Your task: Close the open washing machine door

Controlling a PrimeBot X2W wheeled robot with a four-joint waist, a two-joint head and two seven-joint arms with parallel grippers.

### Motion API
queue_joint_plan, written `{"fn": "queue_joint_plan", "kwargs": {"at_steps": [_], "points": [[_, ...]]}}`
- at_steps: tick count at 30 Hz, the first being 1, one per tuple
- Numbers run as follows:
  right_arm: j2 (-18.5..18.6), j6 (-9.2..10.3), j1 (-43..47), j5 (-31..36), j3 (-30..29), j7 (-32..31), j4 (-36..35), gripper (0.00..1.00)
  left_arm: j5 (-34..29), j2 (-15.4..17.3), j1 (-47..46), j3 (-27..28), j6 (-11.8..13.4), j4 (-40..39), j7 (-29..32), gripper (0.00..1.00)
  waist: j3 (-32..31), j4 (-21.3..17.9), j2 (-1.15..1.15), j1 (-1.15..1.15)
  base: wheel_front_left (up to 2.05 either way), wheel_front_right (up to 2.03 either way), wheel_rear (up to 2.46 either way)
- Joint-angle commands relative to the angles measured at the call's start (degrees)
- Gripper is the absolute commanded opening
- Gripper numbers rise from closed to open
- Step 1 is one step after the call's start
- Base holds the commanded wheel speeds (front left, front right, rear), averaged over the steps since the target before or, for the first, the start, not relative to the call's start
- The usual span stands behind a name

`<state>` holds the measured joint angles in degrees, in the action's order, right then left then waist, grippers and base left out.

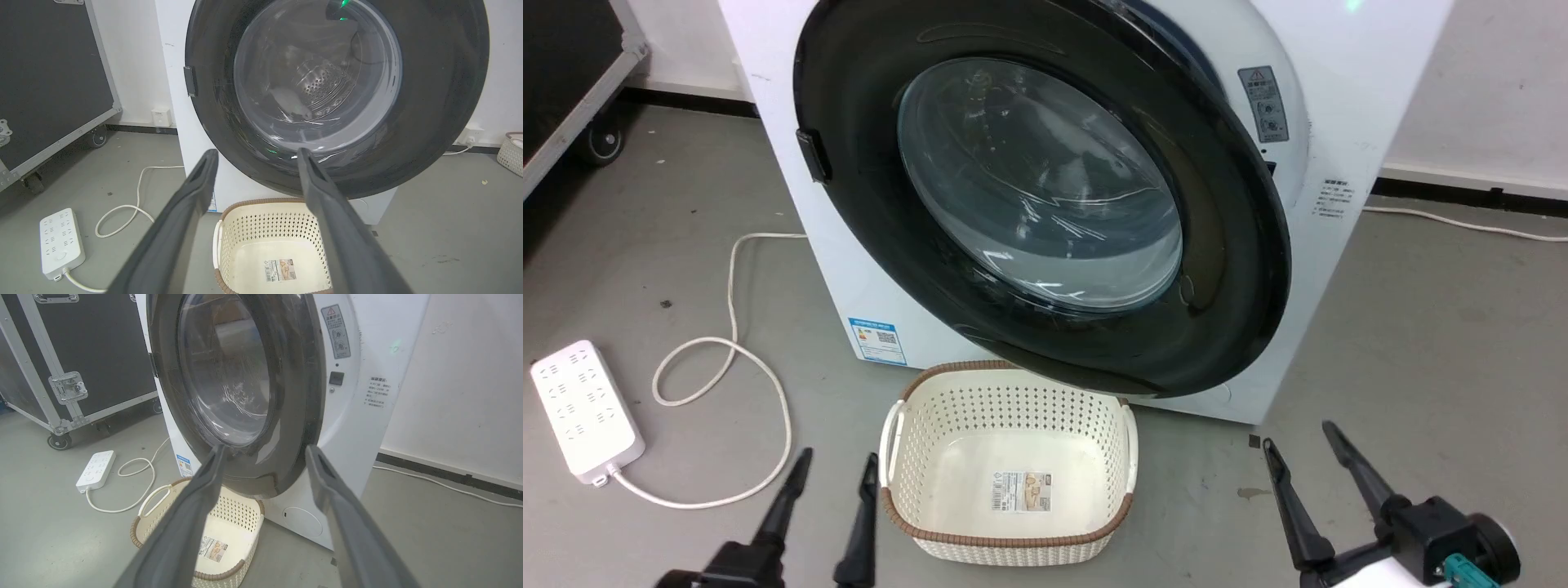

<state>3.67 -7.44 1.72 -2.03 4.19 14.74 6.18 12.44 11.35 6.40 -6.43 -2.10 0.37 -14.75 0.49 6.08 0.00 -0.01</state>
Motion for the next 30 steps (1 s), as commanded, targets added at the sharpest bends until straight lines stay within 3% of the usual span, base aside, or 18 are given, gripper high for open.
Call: {"fn": "queue_joint_plan", "kwargs": {"at_steps": [1,2,3,7,10,21,30], "points": [[-0.3,-0.05,0.9,-0.1,-0.1,0.3,0.5,0.73,-0.8,-0.7,0.7,0.2,-0.4,-0.5,-0.2,1.00,0.0,0.4,0.00,0.01,0.00,0.00,0.00],[-0.4,-0.05,1.0,-0.2,-0.1,0.3,0.8,0.27,-1.7,-1.0,1.0,0.3,-0.7,-0.6,-0.2,1.00,0.2,0.6,0.00,0.01,0.00,0.00,0.00],[-0.4,-0.05,1.0,-0.3,-0.3,0.3,0.9,0.00,-2.7,-1.1,1.1,0.1,-1.0,-0.5,-0.2,1.00,0.4,0.9,0.00,0.01,0.00,0.00,0.00],[-0.2,-0.05,-0.9,0.2,1.0,0.3,2.2,0.00,-5.2,-2.4,0.1,-0.2,-2.0,-0.4,-0.2,1.00,2.3,2.6,0.00,0.01,0.00,0.00,0.00],[3.7,-0.05,-7.6,-0.6,5.6,-0.2,3.7,0.00,-7.3,-3.8,-1.7,-1.6,-2.7,-0.3,-0.2,1.00,6.1,4.7,0.00,0.01,0.00,0.00,0.00],[15.0,-0.05,-26.7,-6.9,10.7,-4.3,12.2,0.00,-9.1,-6.0,-6.0,-3.8,-3.3,0.2,-0.2,1.00,13.8,8.2,0.00,0.01,0.00,0.00,0.00],[19.9,-0.05,-39.4,-11.5,7.8,-6.0,21.4,0.00,-9.6,-6.8,-9.3,-4.0,-3.4,0.6,-0.2,1.00,17.9,10.2,0.00,0.01,0.00,0.00,0.00]]}}
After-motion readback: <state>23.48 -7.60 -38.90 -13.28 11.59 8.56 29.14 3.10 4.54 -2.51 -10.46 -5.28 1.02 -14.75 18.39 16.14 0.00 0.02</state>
